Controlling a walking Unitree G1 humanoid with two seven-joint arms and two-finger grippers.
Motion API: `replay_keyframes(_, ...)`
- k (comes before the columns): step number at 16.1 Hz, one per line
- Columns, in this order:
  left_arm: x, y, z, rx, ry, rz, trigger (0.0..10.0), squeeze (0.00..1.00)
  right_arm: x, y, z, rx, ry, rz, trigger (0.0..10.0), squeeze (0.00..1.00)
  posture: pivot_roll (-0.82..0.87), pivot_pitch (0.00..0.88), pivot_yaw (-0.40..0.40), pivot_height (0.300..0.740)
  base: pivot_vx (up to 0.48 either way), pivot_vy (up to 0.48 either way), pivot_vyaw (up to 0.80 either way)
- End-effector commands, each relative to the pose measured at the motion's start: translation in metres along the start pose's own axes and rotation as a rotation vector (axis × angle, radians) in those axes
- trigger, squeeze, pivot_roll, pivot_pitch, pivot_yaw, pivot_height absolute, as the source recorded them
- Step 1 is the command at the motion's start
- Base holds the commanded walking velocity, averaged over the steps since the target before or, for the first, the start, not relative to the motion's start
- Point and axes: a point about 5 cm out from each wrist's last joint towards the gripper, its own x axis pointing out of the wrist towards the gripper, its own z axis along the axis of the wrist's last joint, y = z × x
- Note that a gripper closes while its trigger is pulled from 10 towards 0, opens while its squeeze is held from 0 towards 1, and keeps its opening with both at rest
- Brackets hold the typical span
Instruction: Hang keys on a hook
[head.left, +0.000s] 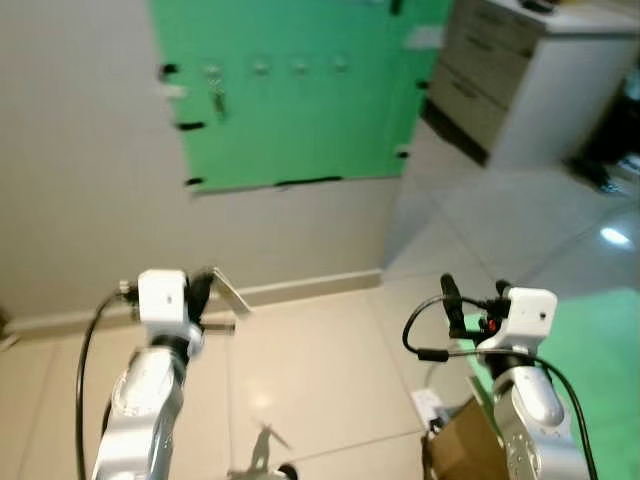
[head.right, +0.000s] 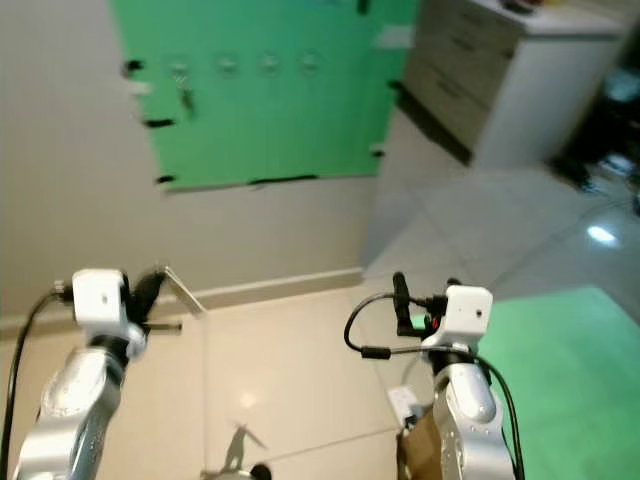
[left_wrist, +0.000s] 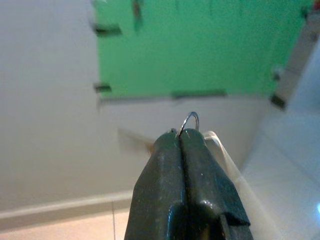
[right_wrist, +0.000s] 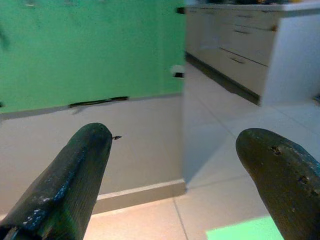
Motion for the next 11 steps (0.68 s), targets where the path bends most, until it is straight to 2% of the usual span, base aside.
replay_keyframes(1, 0.007, -0.003, 0.004, 0.002, -0.026, -0.003, 10.0, 0.0, 0.002, 0.0, 0.002, -0.019, -0.014, 0.011, 10.0, 0.11, 0.03, 0.0, -0.021, 0.74, 0.0, 0.0, 0.56)
replay_keyframes(4, 0.03, -0.016, 0.015, -0.012, -0.034, -0.042, 10.0, 0.0, 0.015, 0.008, 0.002, -0.077, -0.007, 0.082, 10.0, 0.12, 0.02, 0.0, -0.014, 0.74, 0.425, 0.0, 0.59)
replay_keyframes(5, 0.036, -0.021, 0.017, 0.013, -0.039, -0.073, 10.0, 0.0, 0.018, 0.009, 0.002, -0.076, -0.007, 0.069, 10.0, 0.04, 0.01, 0.0, -0.01, 0.74, 0.48, 0.0, 0.0)
replay_keyframes(7, 0.047, -0.035, 0.023, 0.0, -0.057, -0.144, 10.0, 0.0, 0.025, 0.011, 0.002, -0.057, -0.006, 0.042, 10.0, 0.0, 0.01, 0.0, -0.012, 0.74, 0.48, 0.0, 0.0)
replay_keyframes(11, 0.051, -0.045, 0.017, 0.001, -0.03, -0.186, 10.0, 0.0, 0.03, 0.019, 0.004, -0.055, -0.019, 0.067, 10.0, 0.0, 0.0, 0.0, -0.004, 0.74, 0.48, 0.0, 0.0)
